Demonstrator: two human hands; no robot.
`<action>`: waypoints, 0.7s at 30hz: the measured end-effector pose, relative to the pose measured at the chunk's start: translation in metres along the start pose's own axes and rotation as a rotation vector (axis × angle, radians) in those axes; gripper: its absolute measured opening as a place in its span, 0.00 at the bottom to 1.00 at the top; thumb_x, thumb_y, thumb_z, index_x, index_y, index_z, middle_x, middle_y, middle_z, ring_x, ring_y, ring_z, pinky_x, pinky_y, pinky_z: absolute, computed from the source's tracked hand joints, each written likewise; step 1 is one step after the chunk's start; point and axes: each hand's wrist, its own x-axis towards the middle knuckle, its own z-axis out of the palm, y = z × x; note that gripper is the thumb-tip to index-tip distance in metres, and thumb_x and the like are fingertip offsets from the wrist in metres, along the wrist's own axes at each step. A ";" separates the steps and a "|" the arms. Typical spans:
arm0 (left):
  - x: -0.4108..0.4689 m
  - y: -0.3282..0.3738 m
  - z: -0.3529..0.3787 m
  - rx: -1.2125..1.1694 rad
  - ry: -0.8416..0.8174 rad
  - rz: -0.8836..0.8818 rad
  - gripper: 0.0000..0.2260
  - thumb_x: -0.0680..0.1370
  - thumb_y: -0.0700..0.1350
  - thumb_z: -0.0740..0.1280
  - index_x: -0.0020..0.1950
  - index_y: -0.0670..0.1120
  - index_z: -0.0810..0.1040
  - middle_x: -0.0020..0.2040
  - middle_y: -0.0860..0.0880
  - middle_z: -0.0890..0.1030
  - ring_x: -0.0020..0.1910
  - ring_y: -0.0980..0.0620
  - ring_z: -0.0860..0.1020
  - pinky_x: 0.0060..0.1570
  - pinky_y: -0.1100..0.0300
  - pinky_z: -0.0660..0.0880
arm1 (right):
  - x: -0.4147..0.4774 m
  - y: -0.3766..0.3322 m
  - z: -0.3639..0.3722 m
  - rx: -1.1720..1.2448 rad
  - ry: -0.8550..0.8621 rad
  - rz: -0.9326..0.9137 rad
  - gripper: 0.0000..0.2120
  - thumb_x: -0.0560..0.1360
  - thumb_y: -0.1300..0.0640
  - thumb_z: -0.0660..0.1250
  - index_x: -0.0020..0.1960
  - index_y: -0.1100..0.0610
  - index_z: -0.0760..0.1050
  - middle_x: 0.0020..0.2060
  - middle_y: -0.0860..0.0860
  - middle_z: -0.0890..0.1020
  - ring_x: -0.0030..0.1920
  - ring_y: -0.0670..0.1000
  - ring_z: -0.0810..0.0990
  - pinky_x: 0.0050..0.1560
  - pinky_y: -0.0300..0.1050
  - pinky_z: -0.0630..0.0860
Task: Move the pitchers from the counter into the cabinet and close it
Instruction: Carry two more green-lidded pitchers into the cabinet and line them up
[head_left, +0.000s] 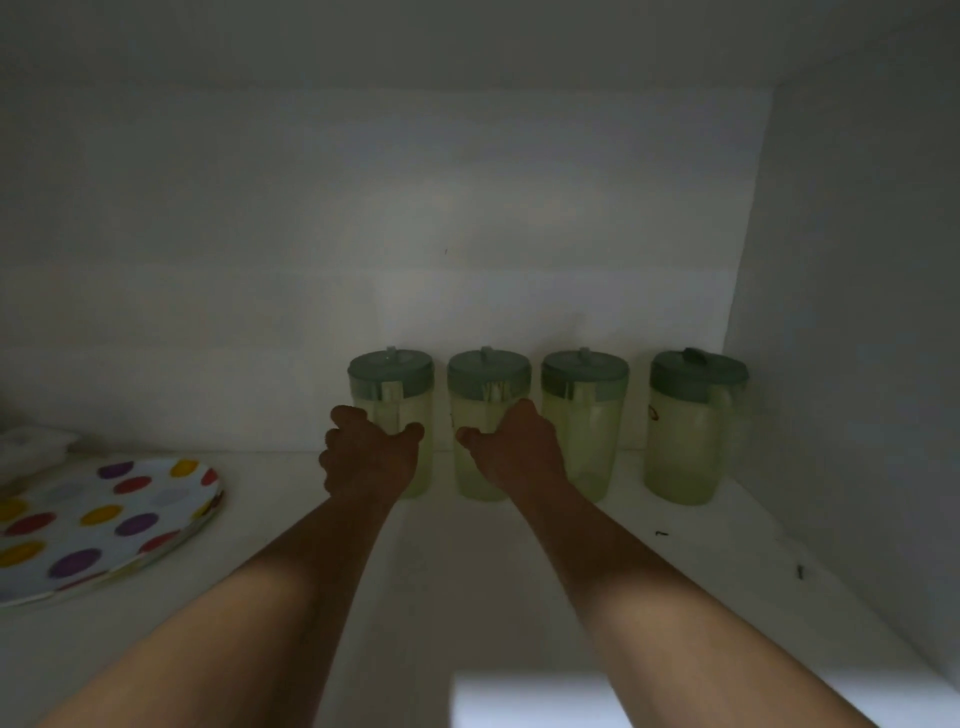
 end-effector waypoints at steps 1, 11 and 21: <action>-0.006 0.003 -0.004 0.056 0.024 0.007 0.31 0.70 0.54 0.75 0.65 0.42 0.65 0.62 0.39 0.73 0.62 0.36 0.72 0.57 0.45 0.72 | -0.005 -0.003 -0.004 -0.038 0.010 -0.006 0.32 0.77 0.44 0.69 0.72 0.62 0.63 0.65 0.57 0.76 0.64 0.58 0.77 0.58 0.49 0.75; -0.074 0.033 -0.062 0.247 -0.074 0.446 0.30 0.74 0.52 0.69 0.72 0.46 0.62 0.65 0.40 0.70 0.64 0.37 0.69 0.58 0.46 0.71 | -0.096 -0.039 -0.065 -0.289 0.100 -0.133 0.26 0.80 0.51 0.64 0.74 0.59 0.62 0.69 0.59 0.73 0.68 0.60 0.73 0.63 0.51 0.73; -0.157 0.053 -0.171 0.555 -0.299 0.845 0.31 0.78 0.54 0.62 0.78 0.46 0.55 0.72 0.38 0.68 0.67 0.38 0.71 0.63 0.49 0.71 | -0.224 -0.086 -0.134 -0.578 0.174 -0.195 0.18 0.79 0.52 0.61 0.66 0.59 0.72 0.60 0.61 0.79 0.61 0.63 0.77 0.59 0.55 0.76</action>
